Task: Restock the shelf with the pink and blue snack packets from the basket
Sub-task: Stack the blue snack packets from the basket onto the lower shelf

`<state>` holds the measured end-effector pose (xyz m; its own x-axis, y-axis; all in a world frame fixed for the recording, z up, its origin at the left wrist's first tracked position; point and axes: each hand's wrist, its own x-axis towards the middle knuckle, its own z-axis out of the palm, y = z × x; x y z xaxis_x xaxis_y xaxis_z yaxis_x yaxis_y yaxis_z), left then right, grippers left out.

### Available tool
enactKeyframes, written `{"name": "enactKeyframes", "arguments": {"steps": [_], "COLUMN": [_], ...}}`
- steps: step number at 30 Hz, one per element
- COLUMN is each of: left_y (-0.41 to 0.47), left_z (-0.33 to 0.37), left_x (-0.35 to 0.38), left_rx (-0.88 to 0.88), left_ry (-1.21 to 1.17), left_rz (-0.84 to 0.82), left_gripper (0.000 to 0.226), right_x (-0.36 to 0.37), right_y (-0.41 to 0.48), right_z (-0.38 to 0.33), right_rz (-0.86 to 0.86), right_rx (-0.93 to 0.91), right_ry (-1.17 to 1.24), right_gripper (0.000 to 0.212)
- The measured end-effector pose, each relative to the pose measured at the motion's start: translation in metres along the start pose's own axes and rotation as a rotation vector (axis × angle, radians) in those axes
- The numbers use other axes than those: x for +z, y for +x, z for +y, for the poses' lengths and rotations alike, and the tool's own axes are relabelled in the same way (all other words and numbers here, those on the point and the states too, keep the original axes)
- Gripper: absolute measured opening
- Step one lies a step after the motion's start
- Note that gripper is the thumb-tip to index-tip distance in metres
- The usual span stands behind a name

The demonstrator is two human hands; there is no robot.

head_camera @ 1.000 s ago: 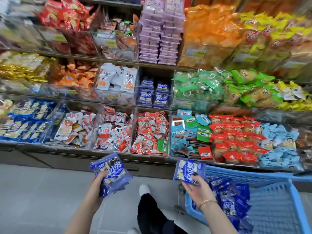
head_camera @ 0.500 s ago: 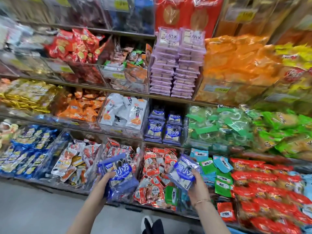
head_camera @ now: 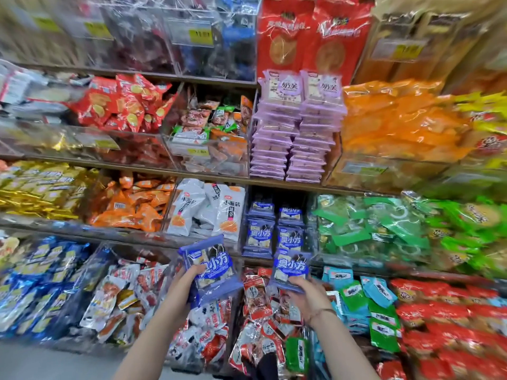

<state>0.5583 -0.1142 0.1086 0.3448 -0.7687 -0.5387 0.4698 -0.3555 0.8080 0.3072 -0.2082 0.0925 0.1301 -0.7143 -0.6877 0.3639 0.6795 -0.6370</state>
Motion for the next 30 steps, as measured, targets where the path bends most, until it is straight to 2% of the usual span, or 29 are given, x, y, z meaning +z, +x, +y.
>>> {"name": "enactKeyframes", "arguments": {"steps": [2,7,11,14,18,21,23,25,27,29,30], "left_y": [0.014,0.053,0.081,0.088,0.106,0.111,0.114,0.119,0.12,0.118,0.118], "left_z": [0.016,0.051,0.067,0.075,0.074,0.071,0.067,0.064,0.065,0.067,0.068], "left_x": [0.005,0.023,0.04,0.051,0.047,0.038,0.036,0.036,0.04,0.043,0.044], "left_rx": [0.021,0.036,0.012,0.03,0.002,-0.039,-0.051,-0.06,-0.079,-0.068,-0.059], "left_ry": [0.021,0.026,0.062,0.07,0.09,0.083,0.041,-0.002,-0.033,-0.052,-0.045], "left_rz": [-0.005,-0.109,-0.176,-0.22,-0.221,-0.259,-0.263,-0.241,-0.221,-0.208,-0.19], "left_gripper": [0.037,0.029,0.035,0.03,0.065,0.098,0.089,0.057,0.023,0.015,0.018], "right_x": [0.002,0.009,0.013,0.023,0.046,0.066,0.08,0.091,0.098,0.102,0.102], "right_y": [0.004,0.006,0.011,0.028,0.066,0.1,0.119,0.134,0.147,0.156,0.162], "right_z": [0.0,-0.001,0.001,-0.01,-0.035,-0.062,-0.079,-0.089,-0.093,-0.094,-0.094], "right_rz": [0.059,0.106,0.07,0.045,0.06,0.11,0.162,0.222,0.261,0.309,0.338], "right_rx": [-0.022,-0.062,-0.046,-0.039,-0.049,-0.104,-0.102,-0.085,-0.077,-0.099,-0.111], "right_ry": [0.082,0.198,0.233,0.226,0.162,0.2,0.217,0.217,0.229,0.3,0.346], "right_gripper": [0.04,0.033,0.032,0.034,0.039,0.021,0.019,0.021,0.011,0.018,0.02]}}
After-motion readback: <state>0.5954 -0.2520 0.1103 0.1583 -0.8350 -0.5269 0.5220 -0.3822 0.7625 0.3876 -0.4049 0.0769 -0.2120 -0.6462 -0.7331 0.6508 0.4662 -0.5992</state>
